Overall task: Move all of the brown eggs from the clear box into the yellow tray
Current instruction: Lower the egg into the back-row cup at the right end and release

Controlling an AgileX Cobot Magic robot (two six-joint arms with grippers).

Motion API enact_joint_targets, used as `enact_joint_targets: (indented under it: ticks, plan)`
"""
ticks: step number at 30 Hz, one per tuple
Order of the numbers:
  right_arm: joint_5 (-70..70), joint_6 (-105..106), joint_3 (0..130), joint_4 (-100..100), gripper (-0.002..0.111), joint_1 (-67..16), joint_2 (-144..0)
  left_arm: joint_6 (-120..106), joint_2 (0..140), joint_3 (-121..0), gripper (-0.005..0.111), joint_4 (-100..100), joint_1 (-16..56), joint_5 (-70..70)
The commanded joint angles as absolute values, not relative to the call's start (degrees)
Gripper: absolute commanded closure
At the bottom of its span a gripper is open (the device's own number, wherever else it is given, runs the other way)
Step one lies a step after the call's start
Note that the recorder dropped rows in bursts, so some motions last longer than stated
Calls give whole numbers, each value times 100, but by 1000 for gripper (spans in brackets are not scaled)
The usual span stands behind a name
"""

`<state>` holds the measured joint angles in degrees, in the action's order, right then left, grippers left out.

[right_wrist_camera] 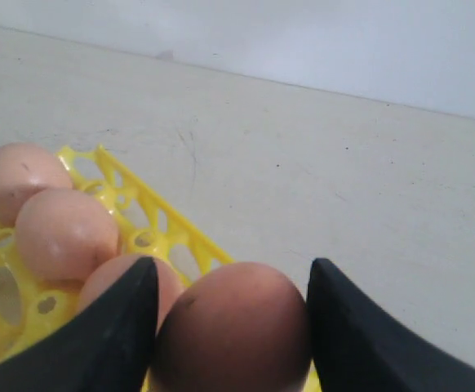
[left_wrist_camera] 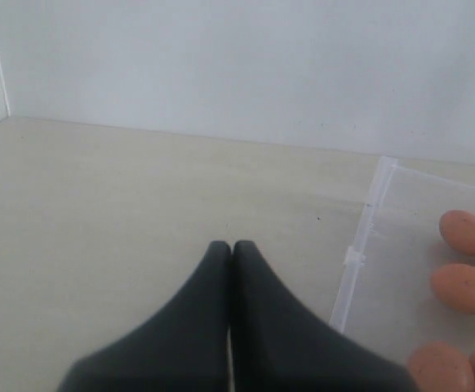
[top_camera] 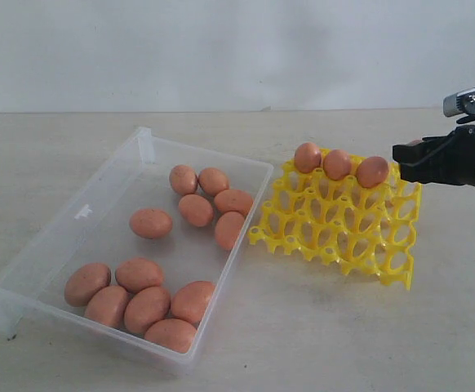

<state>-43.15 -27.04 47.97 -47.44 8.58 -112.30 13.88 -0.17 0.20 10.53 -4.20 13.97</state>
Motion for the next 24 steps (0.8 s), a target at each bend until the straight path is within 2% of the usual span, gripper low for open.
enact_joint_targets:
  ticks: [1,19,21,24]
  plan:
    - [-4470,-2639,4810,-4701,109,866,-11411,1350,0,0,111,1043,-392,1337]
    - [-4597,-2654,4810,-4675,108,866,-11661,1350,0,0,111,1043,-392,1337]
    - [-4597,-2654,4810,-4675,103,866,-11661,1350,0,0,111,1043,-392,1337]
    - [-4597,-2684,4810,-4675,83,866,-11661,1350,0,0,111,1043,-392,1337]
